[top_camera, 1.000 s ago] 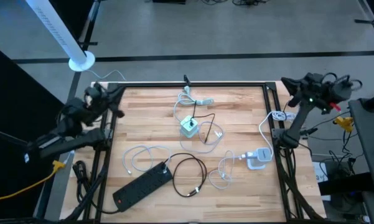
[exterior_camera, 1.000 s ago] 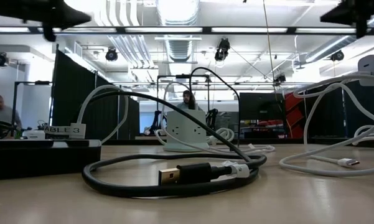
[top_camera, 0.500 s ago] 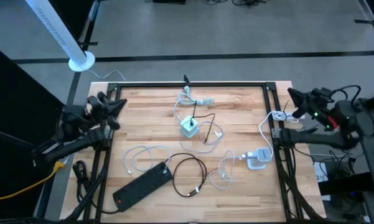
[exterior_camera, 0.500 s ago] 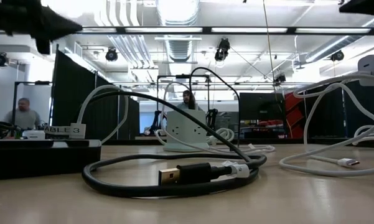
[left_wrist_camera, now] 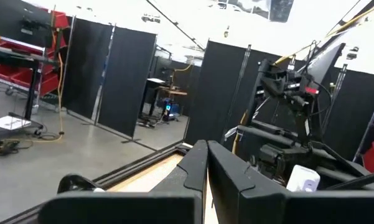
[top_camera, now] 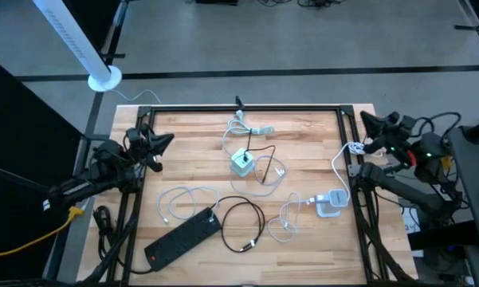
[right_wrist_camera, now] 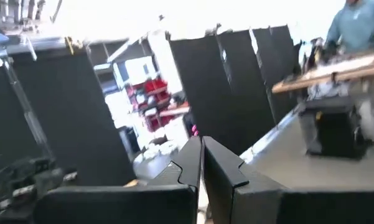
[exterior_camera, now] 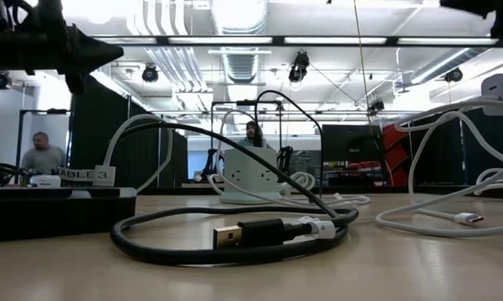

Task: Insert USB
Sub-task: Return to Home Position

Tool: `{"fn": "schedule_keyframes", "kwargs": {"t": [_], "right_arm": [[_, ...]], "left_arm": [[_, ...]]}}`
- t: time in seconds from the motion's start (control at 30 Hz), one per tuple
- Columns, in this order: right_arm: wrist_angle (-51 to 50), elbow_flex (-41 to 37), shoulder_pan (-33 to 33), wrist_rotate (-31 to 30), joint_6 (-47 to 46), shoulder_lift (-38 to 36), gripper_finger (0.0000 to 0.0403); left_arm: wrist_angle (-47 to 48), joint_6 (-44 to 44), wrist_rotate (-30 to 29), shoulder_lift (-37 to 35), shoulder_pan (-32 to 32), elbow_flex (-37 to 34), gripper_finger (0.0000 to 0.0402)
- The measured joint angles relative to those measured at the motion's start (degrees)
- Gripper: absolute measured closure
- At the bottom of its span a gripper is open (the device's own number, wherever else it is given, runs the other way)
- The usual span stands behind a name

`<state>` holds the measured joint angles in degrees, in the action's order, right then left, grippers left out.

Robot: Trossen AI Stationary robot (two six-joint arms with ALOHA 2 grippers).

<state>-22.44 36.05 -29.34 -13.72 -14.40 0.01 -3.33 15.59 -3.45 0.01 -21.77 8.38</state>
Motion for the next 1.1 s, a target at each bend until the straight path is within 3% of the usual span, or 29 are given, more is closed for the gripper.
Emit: {"fn": "schedule_keyframes", "kwargs": {"t": [0.13,0.27,0.43,0.5,0.6,0.87,1.1], "right_arm": [[-0.2,-2.4,0.0,2.5,-2.0,0.0,0.0403],[4.4,-7.8,0.0,6.7,-3.0,0.0,0.0403],[8.6,-10.1,0.0,10.0,-0.6,0.0,0.0403],[6.1,-9.3,0.1,10.7,0.9,0.0,0.0403],[3.4,-8.2,0.0,11.6,1.5,0.0,0.0403],[4.1,-9.6,0.0,26.1,0.8,0.0,0.0403],[17.1,-15.6,0.1,32.5,-4.1,0.0,0.0403]], "left_arm": [[0.4,-1.2,-7.2,0.0,7.1,-0.7,0.0401],[-0.5,-2.2,-17.4,0.0,18.1,-2.8,0.0401],[-2.2,-10.3,-36.6,0.0,31.7,-2.8,0.0402],[-2.3,-13.1,-39.8,0.0,35.7,-2.7,0.0401],[-2.3,-15.1,-40.0,0.0,39.3,-2.7,0.0402],[-6.6,-18.7,-35.6,0.0,39.9,-2.6,0.0402],[-7.1,-11.7,-29.3,0.0,39.9,-2.8,0.0402]]}}
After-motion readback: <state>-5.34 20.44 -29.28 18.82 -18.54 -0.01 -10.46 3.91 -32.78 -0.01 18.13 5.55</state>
